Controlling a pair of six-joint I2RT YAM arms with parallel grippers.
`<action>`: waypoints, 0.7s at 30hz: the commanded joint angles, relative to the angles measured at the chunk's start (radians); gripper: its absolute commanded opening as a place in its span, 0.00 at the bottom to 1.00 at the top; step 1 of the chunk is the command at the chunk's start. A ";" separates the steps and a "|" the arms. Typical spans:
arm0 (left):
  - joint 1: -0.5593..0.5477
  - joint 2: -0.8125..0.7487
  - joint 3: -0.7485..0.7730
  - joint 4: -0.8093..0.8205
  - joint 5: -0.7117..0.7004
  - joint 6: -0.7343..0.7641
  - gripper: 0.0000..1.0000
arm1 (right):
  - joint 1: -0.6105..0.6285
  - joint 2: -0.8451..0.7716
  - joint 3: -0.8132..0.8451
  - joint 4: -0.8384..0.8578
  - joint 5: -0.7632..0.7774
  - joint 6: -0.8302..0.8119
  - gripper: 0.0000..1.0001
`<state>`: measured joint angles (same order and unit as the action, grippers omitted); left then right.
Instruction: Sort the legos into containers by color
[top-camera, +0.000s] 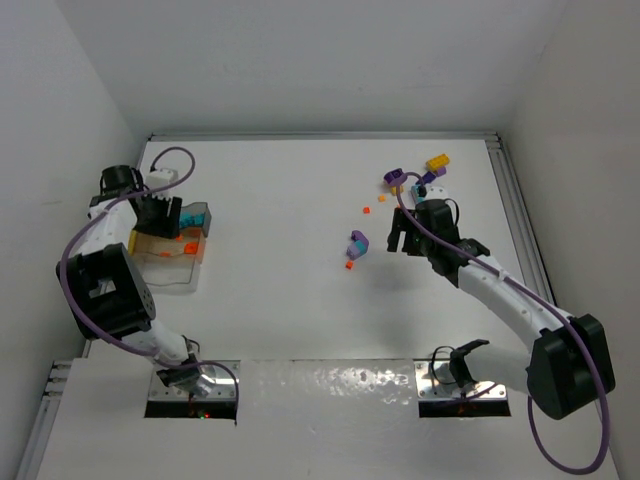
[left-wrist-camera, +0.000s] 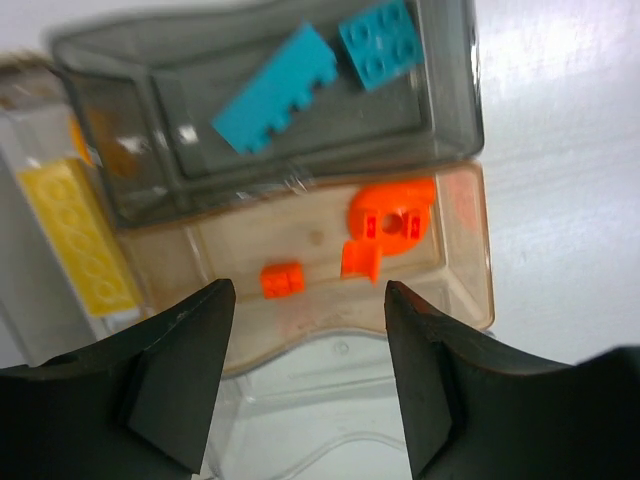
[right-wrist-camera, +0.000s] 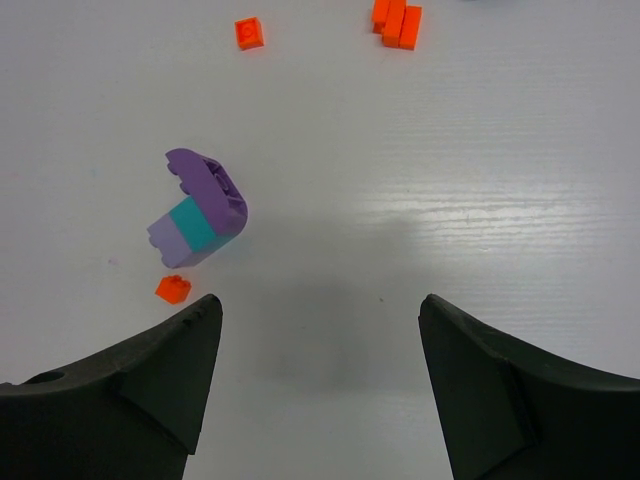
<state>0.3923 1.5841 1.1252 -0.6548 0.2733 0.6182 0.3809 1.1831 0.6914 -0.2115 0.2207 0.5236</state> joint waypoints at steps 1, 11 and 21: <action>-0.003 -0.055 0.094 0.049 0.061 -0.028 0.59 | -0.004 -0.020 0.033 0.023 -0.018 -0.004 0.78; -0.003 0.007 0.062 -0.037 0.004 0.074 0.28 | -0.004 -0.050 0.039 0.004 0.014 -0.025 0.78; -0.546 -0.052 0.213 -0.020 -0.009 -0.015 0.47 | -0.004 -0.042 0.056 -0.038 0.034 -0.007 0.79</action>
<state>0.0746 1.5860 1.3003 -0.6926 0.2535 0.6239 0.3809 1.1450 0.6987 -0.2344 0.2295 0.5068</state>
